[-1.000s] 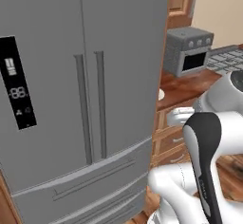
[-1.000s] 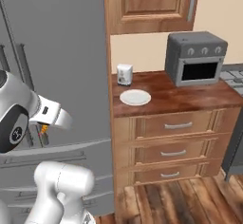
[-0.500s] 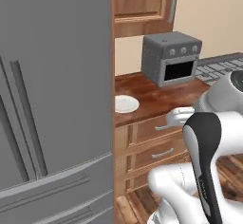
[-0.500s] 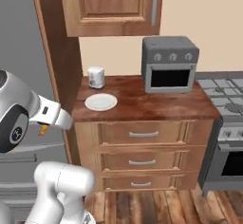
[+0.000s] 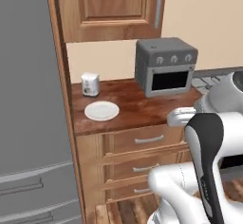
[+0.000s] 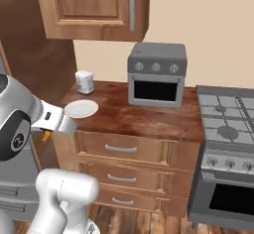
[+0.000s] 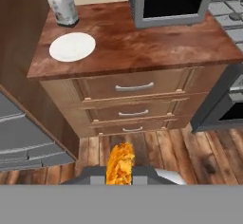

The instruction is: Pick the shrimp from the microwave and place it on plate located on the counter.

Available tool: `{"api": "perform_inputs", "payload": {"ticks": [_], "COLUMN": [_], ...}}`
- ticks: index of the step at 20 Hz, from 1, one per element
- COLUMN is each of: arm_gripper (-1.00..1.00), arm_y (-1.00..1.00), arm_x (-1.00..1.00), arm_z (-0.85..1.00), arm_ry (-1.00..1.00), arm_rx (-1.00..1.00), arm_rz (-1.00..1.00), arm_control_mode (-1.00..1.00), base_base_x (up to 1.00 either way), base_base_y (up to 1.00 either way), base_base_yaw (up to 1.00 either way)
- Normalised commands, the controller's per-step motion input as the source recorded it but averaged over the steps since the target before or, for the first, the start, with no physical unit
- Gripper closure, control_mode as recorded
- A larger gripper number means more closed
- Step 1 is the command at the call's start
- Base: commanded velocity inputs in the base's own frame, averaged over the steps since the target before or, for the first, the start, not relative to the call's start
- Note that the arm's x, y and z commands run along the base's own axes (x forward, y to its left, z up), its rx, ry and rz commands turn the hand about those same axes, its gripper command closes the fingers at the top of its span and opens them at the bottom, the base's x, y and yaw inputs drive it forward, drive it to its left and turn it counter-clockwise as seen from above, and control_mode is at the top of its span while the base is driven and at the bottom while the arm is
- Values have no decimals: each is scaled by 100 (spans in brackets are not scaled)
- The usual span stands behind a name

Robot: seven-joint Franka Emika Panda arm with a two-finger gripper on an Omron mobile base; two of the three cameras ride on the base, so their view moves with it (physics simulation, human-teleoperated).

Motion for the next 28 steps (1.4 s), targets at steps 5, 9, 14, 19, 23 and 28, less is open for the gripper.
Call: {"api": "perform_inputs", "payload": {"ticks": [5, 9, 14, 19, 23, 28], "arm_gripper": [100, 100, 100, 100, 100, 100], "arm_y": [0, 0, 0, 0, 19, 9], "arm_x": [0, 0, 0, 0, 29, 91], "arm_z": [0, 0, 0, 0, -16, -32], "arm_ry": [0, 0, 0, 0, 0, 3], "arm_rx": [0, 0, 0, 0, 0, 0], "arm_rz": [0, 0, 0, 0, 0, 5], "arm_control_mode": [100, 100, 100, 100, -100, -100], "base_base_x": [64, 62, 53, 50, 26, 0], "base_base_y": [-35, 5, 12, 39, 18, 0], "base_base_yaw": [39, 28, 13, 1, 0, 0]}}
